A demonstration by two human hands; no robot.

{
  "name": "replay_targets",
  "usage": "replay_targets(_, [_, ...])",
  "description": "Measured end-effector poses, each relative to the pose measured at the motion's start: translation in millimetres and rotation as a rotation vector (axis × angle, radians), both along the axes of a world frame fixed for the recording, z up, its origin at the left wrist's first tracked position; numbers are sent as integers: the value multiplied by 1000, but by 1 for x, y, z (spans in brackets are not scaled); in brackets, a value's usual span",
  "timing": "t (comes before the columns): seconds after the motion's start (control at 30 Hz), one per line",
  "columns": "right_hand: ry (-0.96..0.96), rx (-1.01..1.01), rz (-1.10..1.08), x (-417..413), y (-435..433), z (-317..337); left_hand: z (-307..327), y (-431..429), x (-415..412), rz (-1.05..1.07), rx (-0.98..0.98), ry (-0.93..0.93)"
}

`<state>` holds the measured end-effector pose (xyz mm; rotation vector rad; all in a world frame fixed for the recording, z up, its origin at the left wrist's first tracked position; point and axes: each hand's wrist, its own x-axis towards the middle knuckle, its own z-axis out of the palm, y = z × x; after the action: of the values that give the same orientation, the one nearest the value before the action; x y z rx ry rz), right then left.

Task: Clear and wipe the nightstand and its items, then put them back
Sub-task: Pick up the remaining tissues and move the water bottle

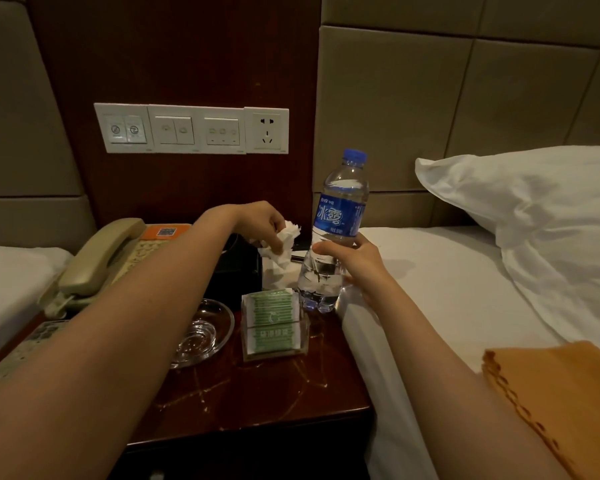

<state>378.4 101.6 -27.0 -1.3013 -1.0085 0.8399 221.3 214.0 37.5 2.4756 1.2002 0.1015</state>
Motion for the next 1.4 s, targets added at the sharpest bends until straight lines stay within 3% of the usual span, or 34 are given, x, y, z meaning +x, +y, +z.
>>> replay_targets(0.23, [-61,-2,-26,-10,0,2,3,-12,-12,95,68,-185])
replay_targets(0.47, [-320,2,-117,-28,-9,3,2,-44,-33,157,153,-282])
replay_targets(0.77, [-413,22,-225,-47,-30,-1,-1,-96,-77,215,115,-390])
replay_targets(1.0, [-529,355,-552,-97,-79,15,9,-150,-110,205,9,-537])
replay_targets(1.13, [-355,281,-164,-137,-108,22,4,-193,-125,150,48,-566])
replay_targets(1.27, [-135,51,305,-170,-134,11,-26,-230,-151,28,140,-337])
replay_targets(1.4, [22,-70,512,-190,-155,-18,-53,-254,-179,72,90,-352])
